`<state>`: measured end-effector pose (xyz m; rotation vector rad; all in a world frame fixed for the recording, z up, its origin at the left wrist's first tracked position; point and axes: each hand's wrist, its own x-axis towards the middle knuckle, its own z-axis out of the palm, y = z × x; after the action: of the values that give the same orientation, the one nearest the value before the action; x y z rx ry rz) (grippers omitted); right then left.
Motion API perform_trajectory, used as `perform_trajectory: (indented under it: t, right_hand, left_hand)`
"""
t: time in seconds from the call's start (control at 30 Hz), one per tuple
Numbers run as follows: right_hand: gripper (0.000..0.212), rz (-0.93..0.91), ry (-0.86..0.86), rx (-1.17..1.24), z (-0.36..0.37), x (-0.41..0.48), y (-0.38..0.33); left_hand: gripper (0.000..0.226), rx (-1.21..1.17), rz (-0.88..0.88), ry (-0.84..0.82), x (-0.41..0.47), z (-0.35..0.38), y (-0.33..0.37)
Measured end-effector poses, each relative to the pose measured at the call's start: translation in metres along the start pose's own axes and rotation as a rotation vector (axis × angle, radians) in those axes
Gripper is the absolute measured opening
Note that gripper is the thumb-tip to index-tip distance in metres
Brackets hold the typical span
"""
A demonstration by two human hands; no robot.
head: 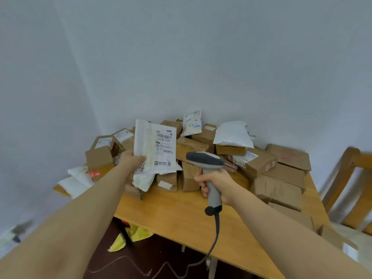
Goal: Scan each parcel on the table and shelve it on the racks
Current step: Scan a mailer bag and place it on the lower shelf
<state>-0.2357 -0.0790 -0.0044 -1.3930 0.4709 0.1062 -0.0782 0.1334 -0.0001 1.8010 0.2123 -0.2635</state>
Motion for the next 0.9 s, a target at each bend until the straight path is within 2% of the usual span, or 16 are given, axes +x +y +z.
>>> perform_trajectory:
  t: [0.23,0.6,0.9]
  right_hand:
    - [0.019,0.033,0.009,-0.063,0.016,0.006,-0.002]
    - [0.016,0.088,0.006,-0.014,0.03,0.013,-0.01]
    - [0.023,0.129,0.006,0.016,0.043,0.019,-0.008]
  left_hand:
    - [0.039,0.013,-0.015,0.046,0.013,-0.011,-0.006]
    - [0.037,-0.006,-0.027,0.049,0.022,-0.015,-0.008]
    - [0.037,-0.041,-0.018,0.064,0.025,-0.025,-0.014]
